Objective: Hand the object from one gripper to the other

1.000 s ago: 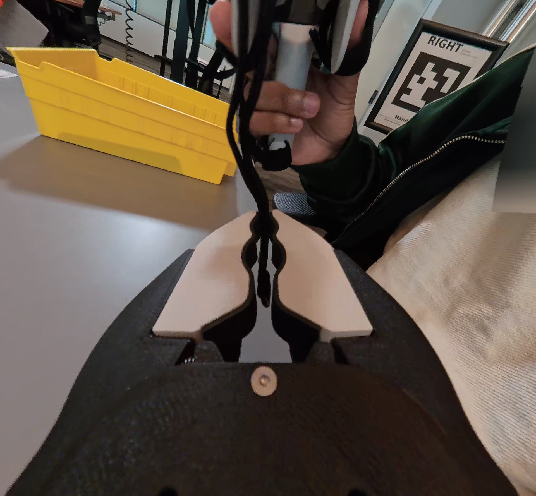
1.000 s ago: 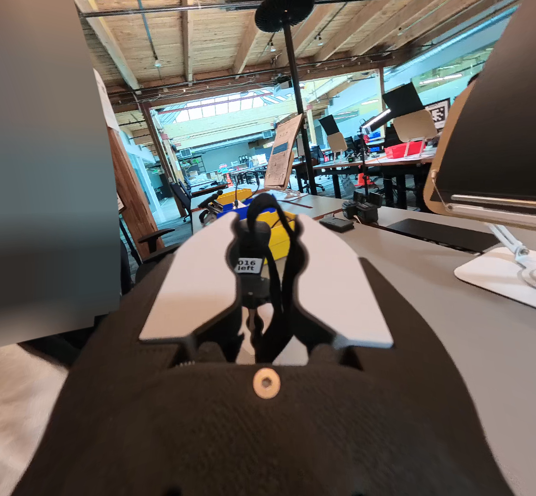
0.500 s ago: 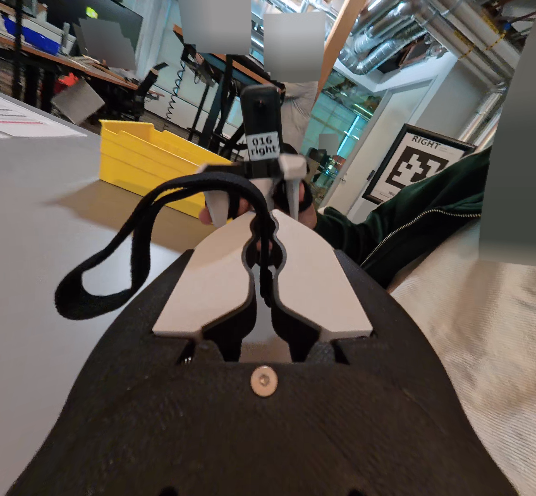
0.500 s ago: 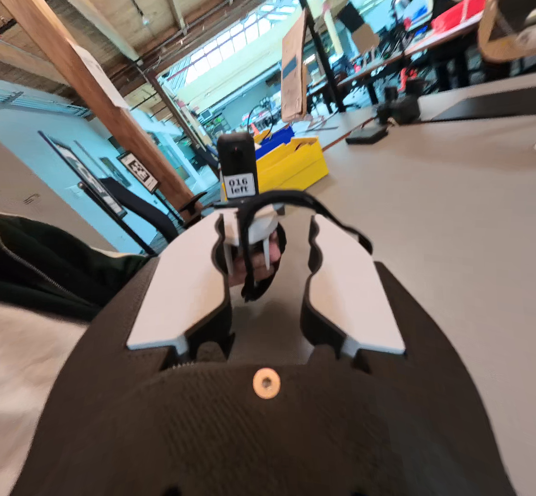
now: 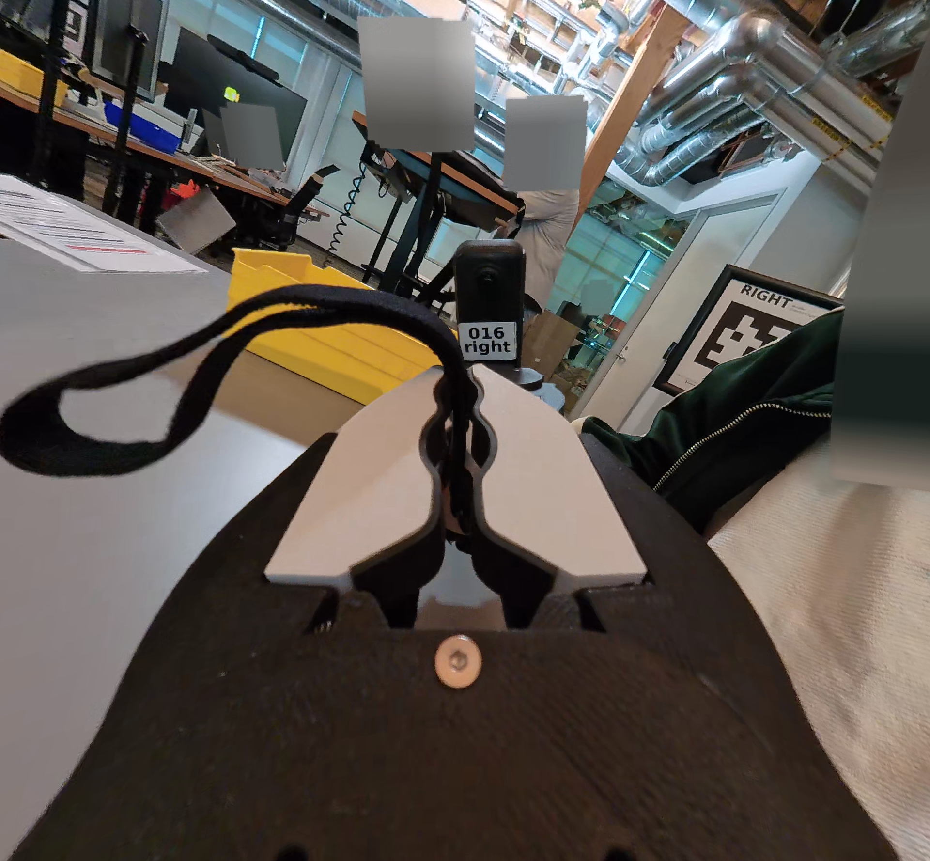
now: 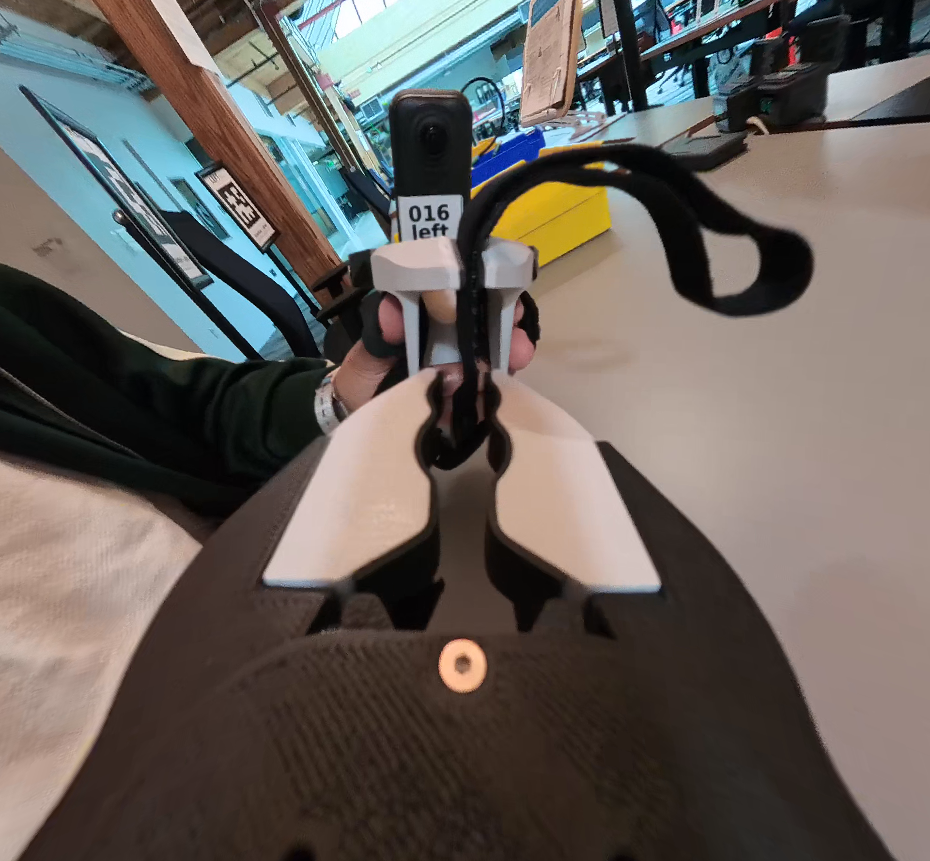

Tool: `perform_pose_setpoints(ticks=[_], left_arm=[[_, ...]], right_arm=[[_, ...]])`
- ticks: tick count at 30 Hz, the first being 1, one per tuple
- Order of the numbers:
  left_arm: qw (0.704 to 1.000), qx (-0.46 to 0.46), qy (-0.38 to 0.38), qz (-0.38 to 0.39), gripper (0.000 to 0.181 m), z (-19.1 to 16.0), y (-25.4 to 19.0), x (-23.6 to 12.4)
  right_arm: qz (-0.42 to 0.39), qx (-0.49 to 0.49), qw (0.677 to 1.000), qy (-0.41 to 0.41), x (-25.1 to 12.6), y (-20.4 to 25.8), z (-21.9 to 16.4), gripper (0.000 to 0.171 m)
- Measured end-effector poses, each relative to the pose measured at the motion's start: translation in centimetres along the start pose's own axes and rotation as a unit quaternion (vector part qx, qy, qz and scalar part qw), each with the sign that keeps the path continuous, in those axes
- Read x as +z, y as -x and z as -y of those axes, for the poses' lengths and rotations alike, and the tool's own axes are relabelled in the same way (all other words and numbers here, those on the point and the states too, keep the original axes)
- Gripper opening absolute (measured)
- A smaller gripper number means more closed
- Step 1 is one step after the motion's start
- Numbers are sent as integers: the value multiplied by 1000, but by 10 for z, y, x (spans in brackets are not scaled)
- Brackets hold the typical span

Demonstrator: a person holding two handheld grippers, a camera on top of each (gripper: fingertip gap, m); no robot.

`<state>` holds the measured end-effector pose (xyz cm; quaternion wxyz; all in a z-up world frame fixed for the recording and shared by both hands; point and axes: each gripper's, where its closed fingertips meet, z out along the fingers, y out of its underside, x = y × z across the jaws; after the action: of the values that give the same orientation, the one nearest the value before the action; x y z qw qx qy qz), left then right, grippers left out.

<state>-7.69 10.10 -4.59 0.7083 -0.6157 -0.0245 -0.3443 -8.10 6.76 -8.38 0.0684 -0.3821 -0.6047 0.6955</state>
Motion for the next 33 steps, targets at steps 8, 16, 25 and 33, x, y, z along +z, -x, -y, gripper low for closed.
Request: perform_pose_setpoints(ticks=[8,16,25,33], left_arm=[[1000,4,-4,-7,15,2,-4,2],[999,-4,-27,19,36,9,10,-6],[971,138,10,194,68,18,57,-37],[933,280,104,202,75,1,52,-29]], right_arm=[[-17,-43,999,-8,-4,3,7,4],[-34,-67,996,-44,-19,0,26,3],[104,-14,992,-67,-22,31,31,3],[207,74,972,-77,-28,47,35,4]])
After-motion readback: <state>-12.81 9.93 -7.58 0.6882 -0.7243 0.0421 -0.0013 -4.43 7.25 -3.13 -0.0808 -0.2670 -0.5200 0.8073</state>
